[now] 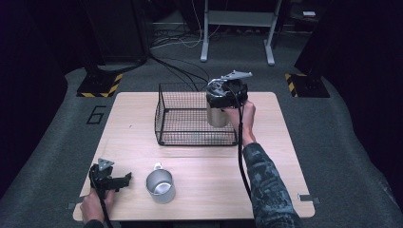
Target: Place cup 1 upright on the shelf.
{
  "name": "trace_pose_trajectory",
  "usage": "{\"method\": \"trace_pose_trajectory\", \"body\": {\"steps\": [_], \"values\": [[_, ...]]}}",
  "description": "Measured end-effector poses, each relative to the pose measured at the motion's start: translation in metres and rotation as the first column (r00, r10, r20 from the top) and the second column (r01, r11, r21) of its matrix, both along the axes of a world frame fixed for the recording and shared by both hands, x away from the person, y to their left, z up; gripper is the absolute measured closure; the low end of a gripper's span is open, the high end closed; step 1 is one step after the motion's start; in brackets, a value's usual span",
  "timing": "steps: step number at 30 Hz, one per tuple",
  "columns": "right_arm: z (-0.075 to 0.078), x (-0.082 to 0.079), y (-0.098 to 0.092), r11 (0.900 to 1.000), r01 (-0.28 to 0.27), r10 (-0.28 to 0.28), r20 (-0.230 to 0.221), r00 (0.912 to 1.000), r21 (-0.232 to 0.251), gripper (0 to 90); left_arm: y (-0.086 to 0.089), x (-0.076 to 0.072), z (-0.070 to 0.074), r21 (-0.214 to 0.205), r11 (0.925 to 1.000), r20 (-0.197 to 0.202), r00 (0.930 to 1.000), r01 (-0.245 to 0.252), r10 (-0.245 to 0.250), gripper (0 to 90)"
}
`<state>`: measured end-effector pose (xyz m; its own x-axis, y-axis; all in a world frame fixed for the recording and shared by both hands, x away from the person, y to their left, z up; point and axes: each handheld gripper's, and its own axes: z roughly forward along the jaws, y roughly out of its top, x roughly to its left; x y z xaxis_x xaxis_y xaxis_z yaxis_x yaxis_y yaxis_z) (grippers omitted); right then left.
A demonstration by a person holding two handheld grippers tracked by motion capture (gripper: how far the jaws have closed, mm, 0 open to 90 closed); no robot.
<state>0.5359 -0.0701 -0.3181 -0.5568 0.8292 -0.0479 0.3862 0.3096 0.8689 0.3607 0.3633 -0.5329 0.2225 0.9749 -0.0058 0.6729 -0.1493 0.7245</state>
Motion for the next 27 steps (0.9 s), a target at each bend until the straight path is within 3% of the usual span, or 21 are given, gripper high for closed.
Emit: {"method": "trace_pose_trajectory", "body": {"steps": [27], "values": [[-0.033, 0.017, 0.004, 0.9995, 0.031, -0.031, -0.070, 0.9971, -0.002, 3.4, 0.001, 0.000, 0.001, 0.006, 0.9999, -0.011, 0.9999, 0.010, -0.010, 0.4]]}}
